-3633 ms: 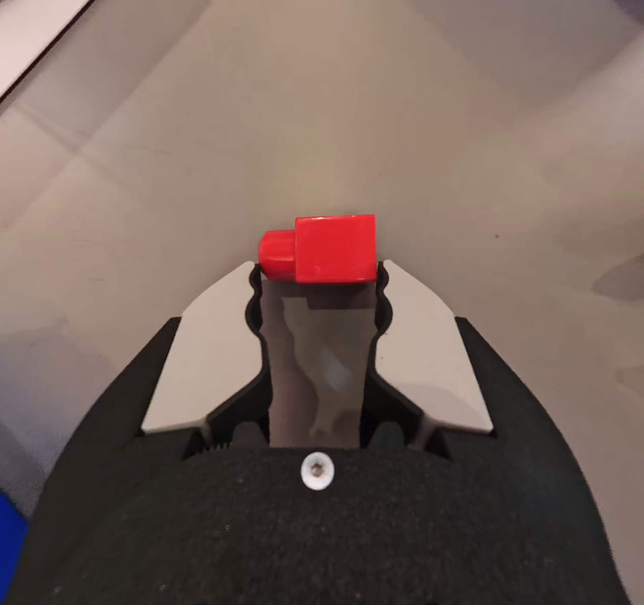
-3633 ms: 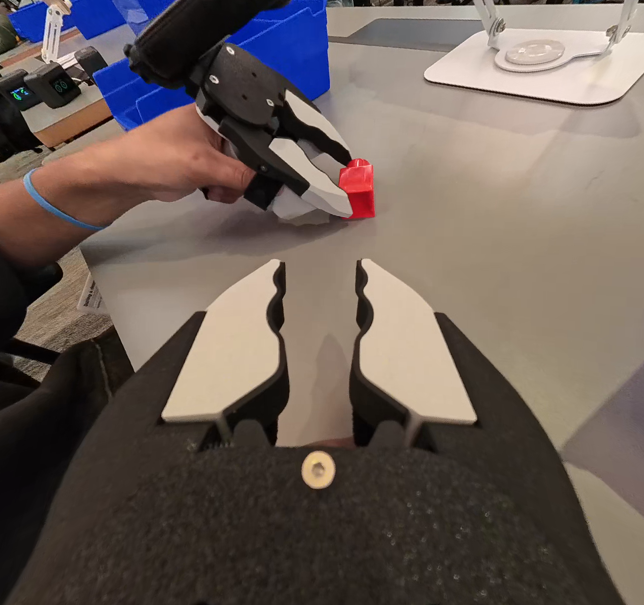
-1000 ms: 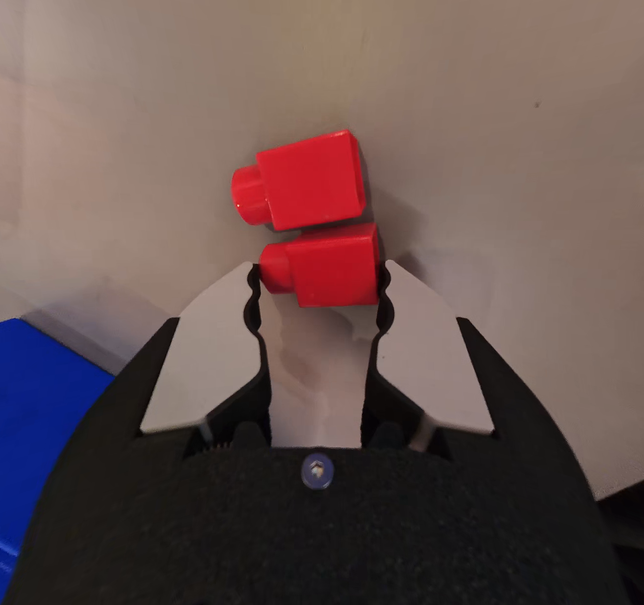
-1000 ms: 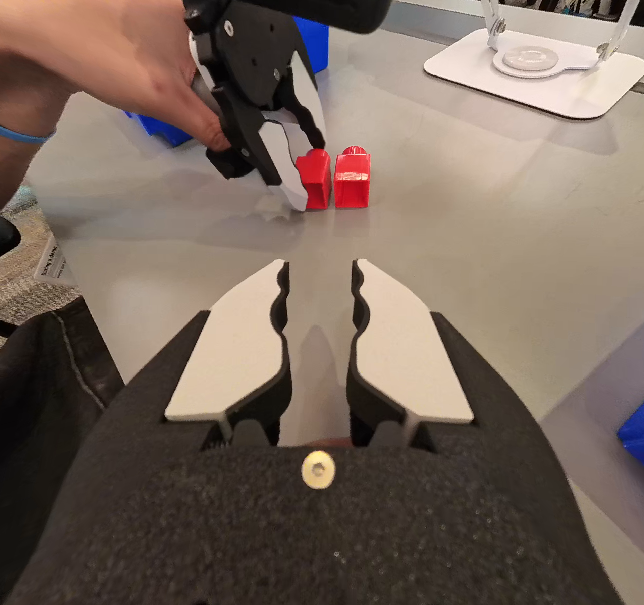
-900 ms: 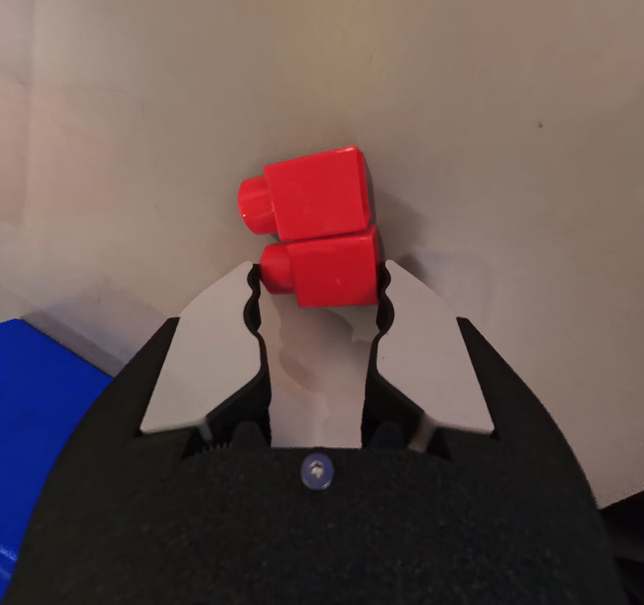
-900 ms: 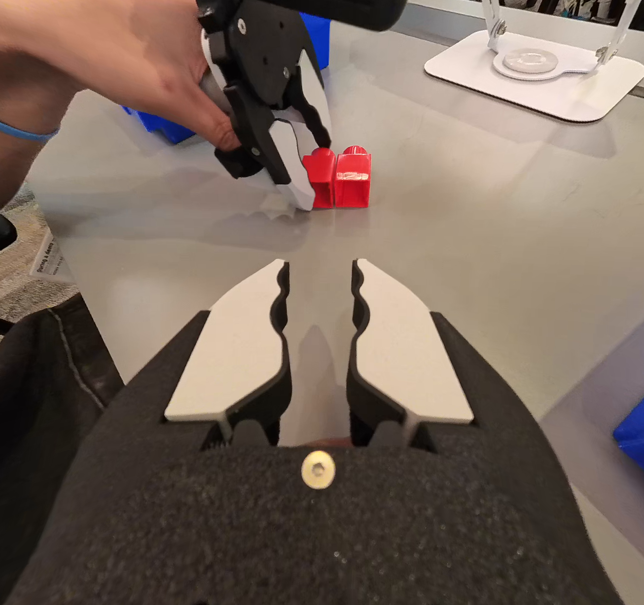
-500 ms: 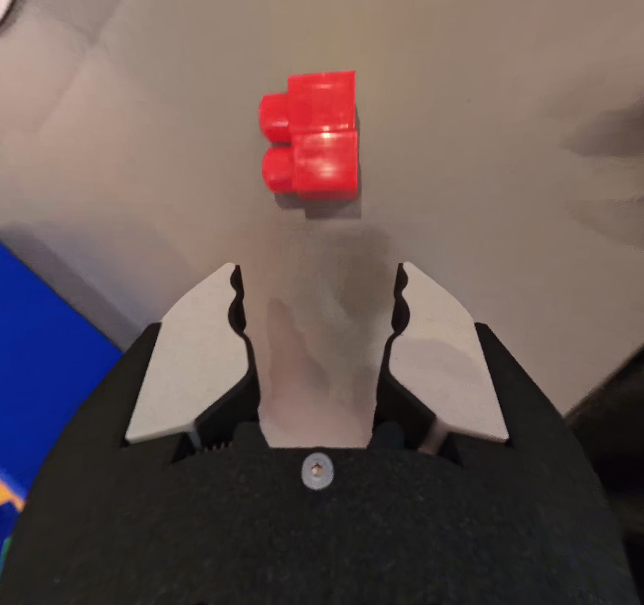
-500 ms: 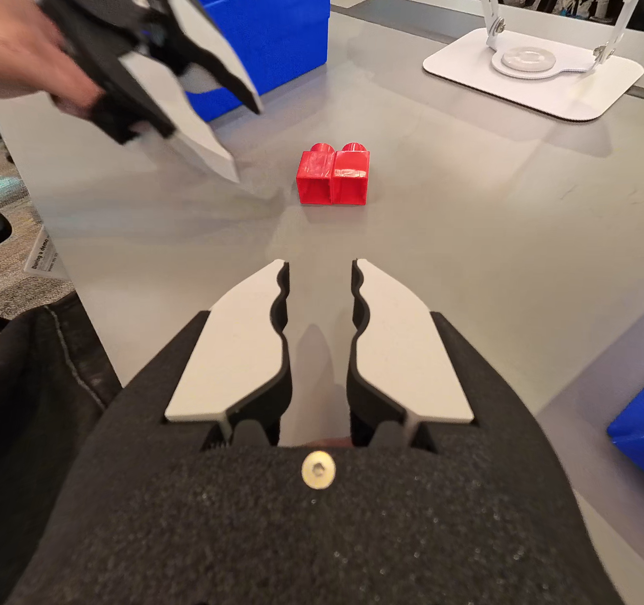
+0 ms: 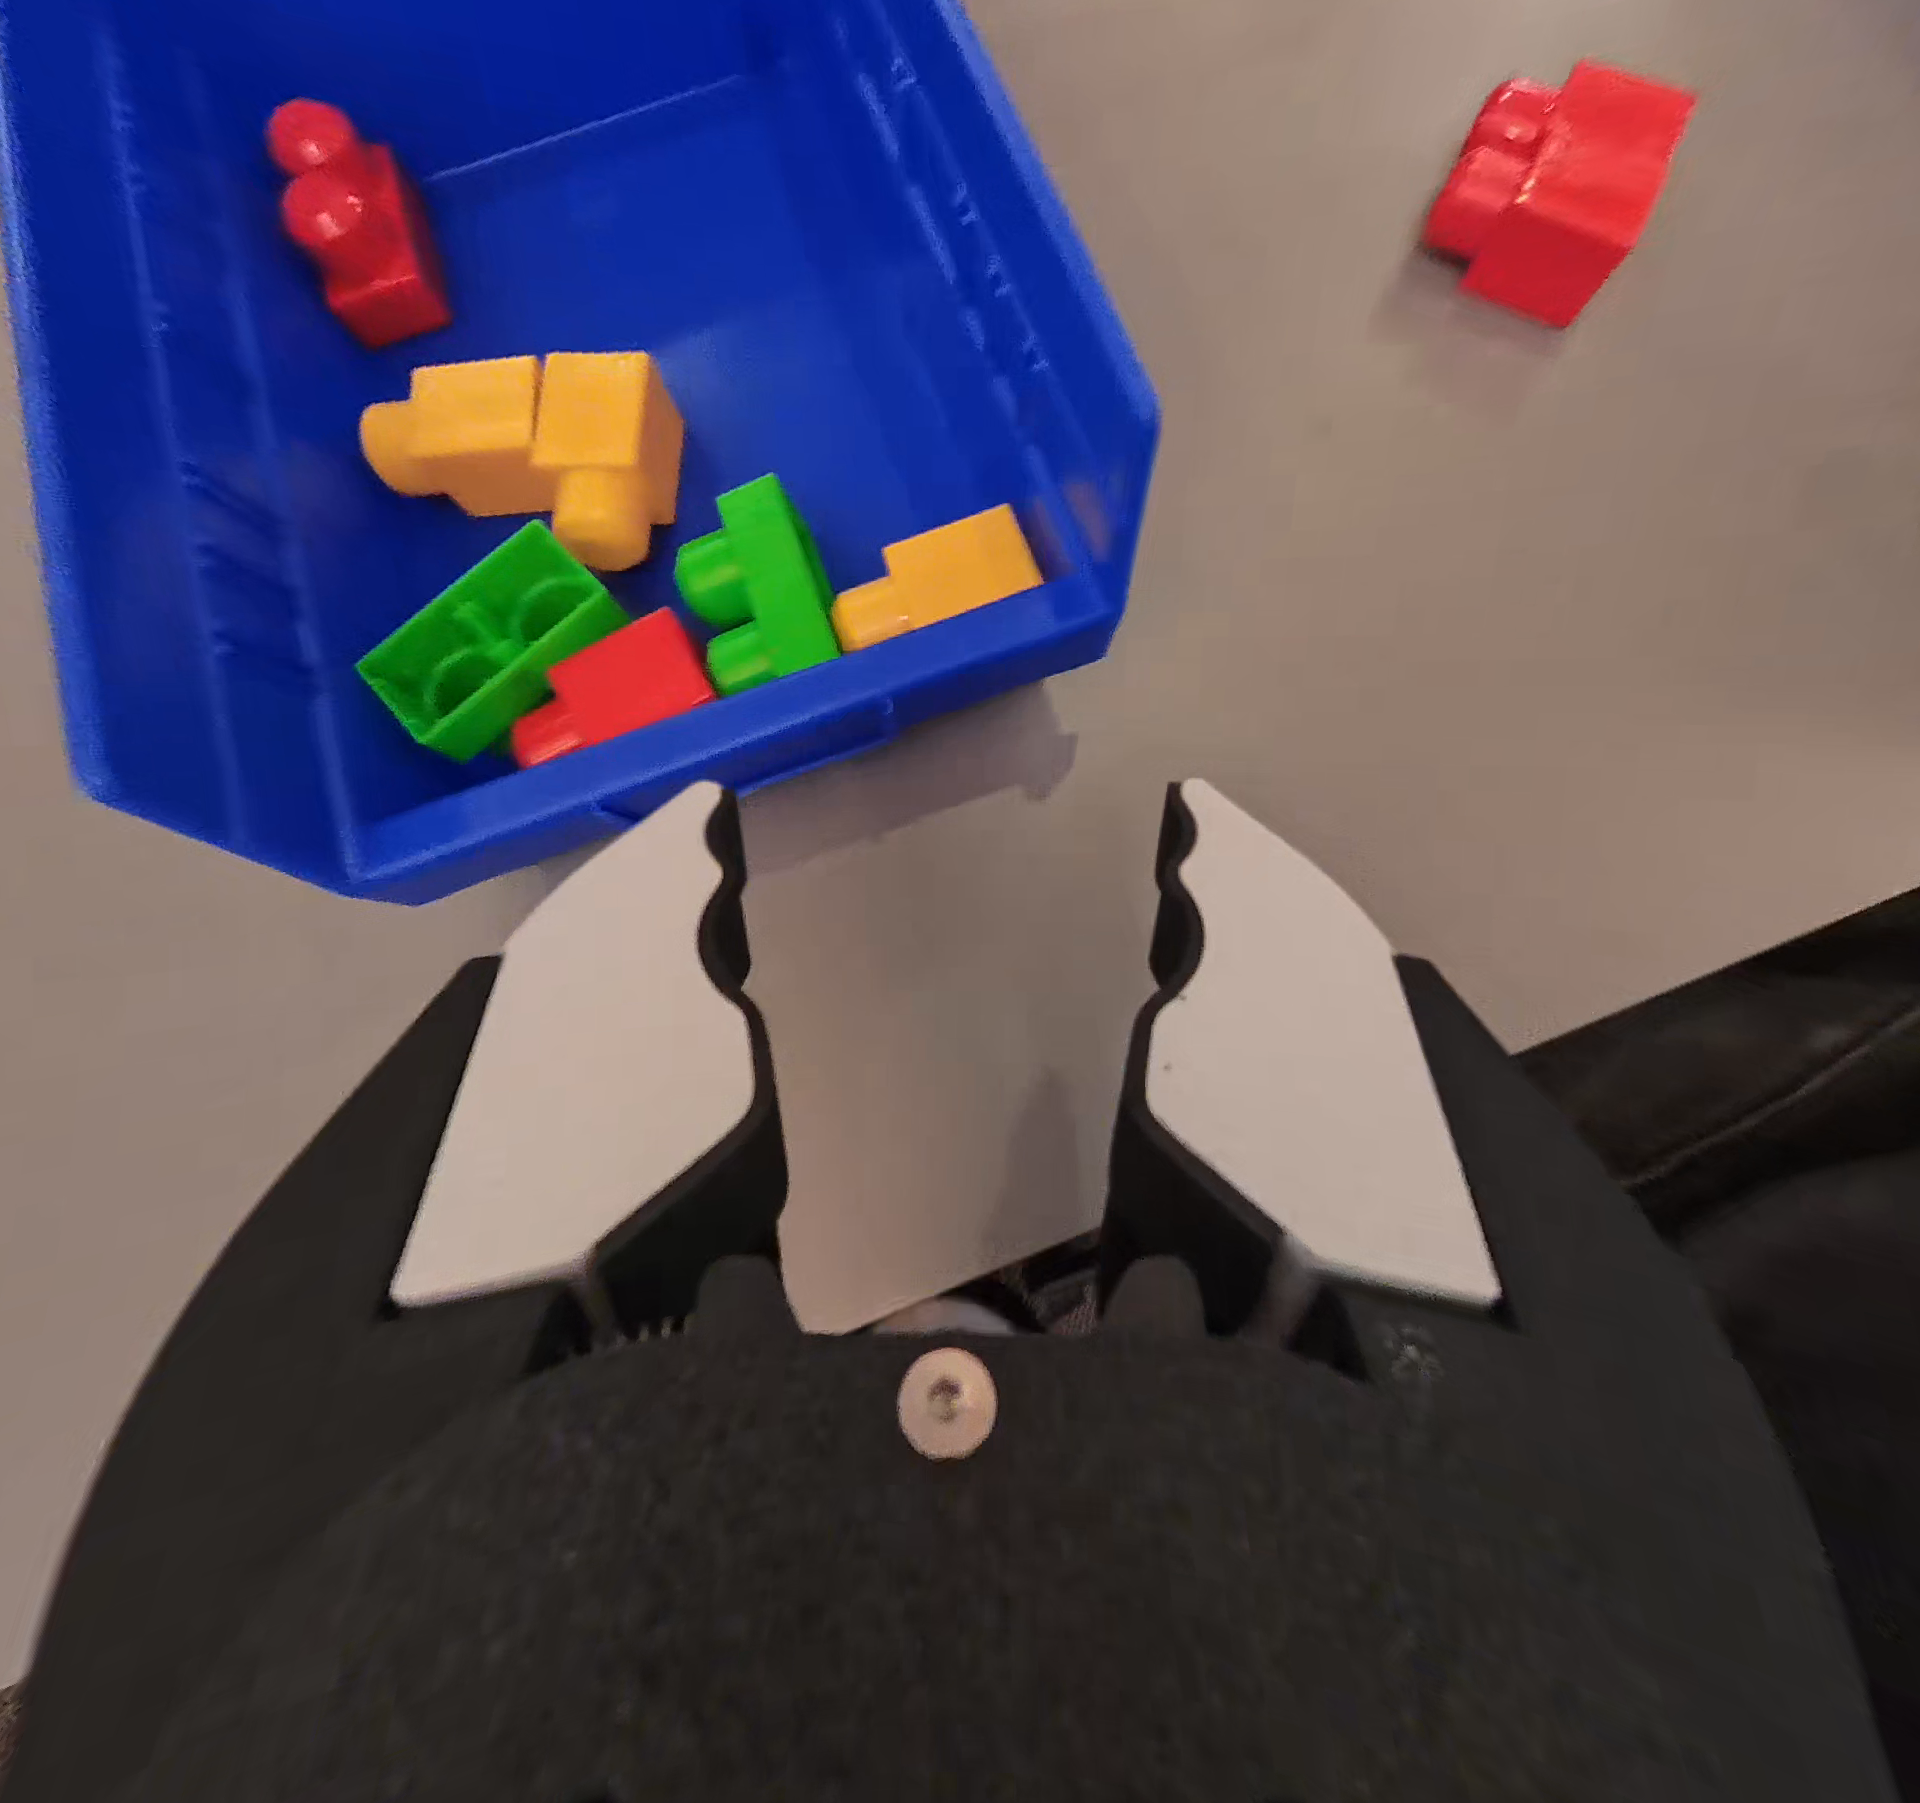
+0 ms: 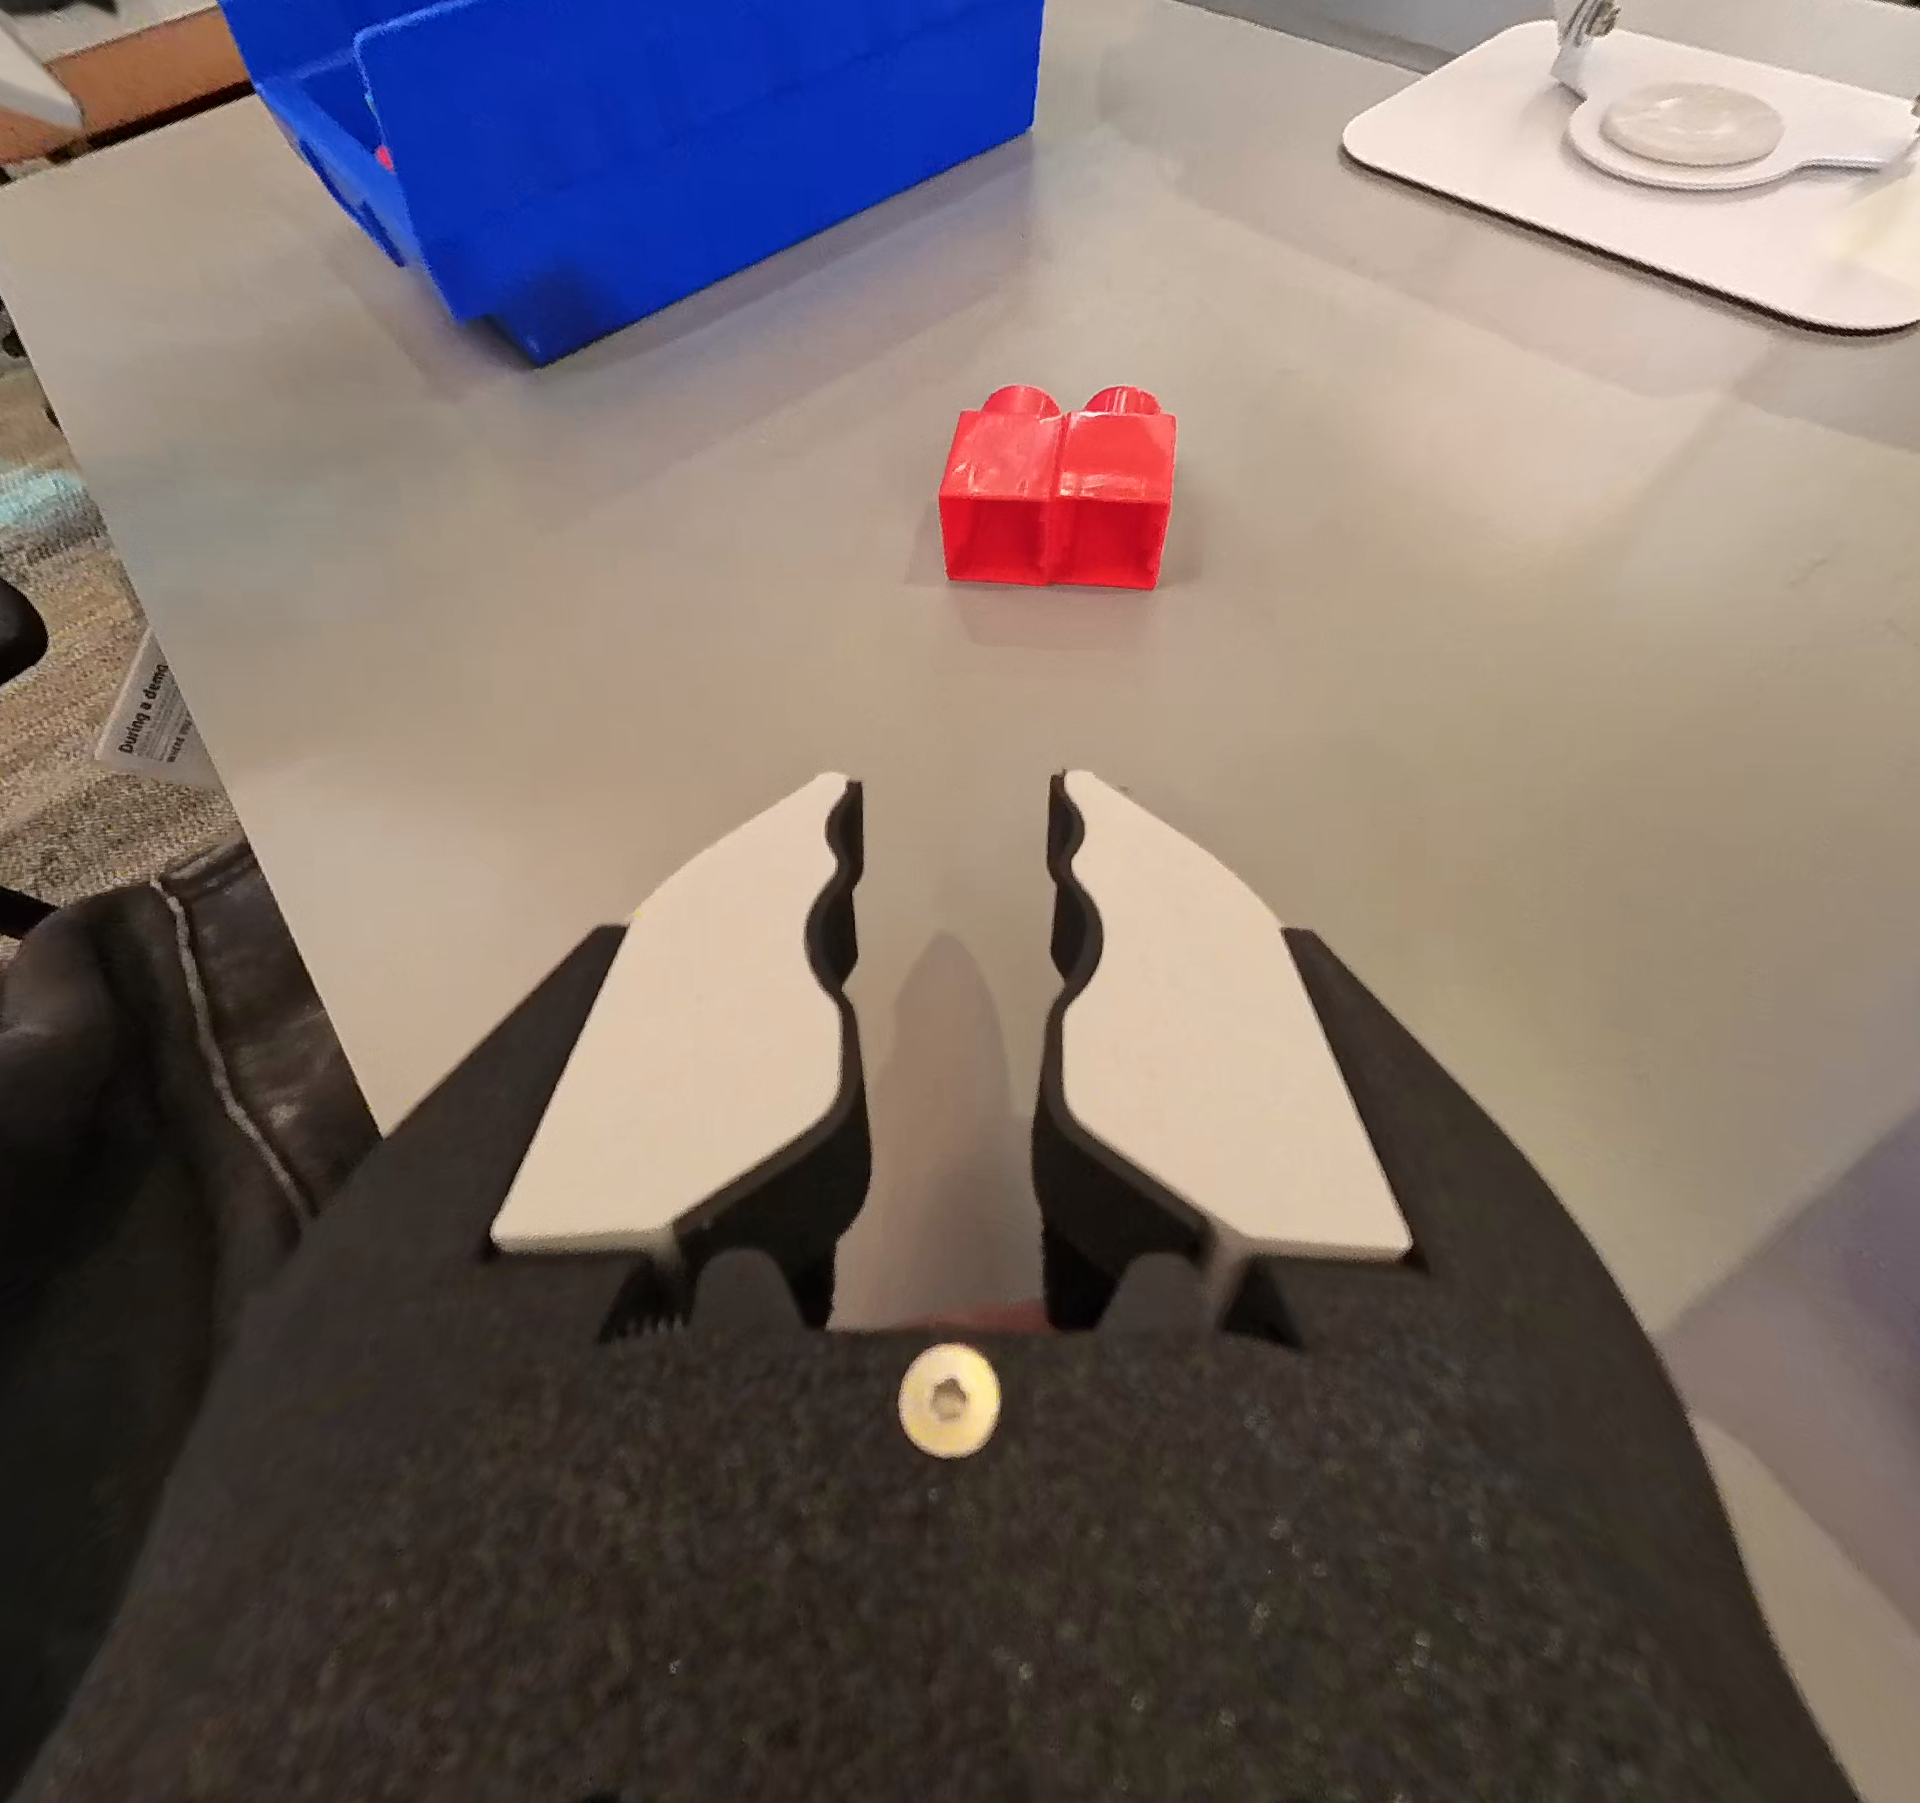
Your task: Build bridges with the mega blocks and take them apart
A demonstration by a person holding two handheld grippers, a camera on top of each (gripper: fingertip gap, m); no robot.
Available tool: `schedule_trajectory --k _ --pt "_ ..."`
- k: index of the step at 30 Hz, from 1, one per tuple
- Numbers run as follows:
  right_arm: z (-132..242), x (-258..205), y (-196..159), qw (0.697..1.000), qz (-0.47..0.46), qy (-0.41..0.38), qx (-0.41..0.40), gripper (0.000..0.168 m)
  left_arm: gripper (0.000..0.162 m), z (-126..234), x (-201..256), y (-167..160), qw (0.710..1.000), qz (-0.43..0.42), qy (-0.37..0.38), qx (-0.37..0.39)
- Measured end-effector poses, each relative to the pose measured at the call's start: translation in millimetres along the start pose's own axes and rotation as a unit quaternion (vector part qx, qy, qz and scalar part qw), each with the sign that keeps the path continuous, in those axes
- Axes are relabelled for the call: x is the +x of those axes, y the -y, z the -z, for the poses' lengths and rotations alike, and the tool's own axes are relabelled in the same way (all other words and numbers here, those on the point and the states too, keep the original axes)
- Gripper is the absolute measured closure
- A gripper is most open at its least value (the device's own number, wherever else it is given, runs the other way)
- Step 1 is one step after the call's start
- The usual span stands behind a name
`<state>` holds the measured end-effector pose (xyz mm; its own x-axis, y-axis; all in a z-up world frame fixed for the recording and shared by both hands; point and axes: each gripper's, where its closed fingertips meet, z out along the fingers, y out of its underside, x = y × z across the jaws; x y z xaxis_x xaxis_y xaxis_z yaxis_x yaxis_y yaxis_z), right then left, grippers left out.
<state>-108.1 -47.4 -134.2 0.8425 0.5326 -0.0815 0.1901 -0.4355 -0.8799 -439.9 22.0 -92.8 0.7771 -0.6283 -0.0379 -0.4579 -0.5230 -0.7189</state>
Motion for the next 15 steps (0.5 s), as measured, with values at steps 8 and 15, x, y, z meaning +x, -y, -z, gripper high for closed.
schedule_trajectory --k 8,15 --pt "-1.7 -3.1 -1.4 1.0 0.025 -0.009 -0.008 0.135 0.084 -60.6 -48.7 13.2 0.985 0.014 0.001 -0.172" --pt "1.8 5.7 -2.0 0.998 0.054 -0.031 -0.011 0.135 0.081 -111.1 -57.5 17.6 0.97 0.056 -0.006 -0.237"
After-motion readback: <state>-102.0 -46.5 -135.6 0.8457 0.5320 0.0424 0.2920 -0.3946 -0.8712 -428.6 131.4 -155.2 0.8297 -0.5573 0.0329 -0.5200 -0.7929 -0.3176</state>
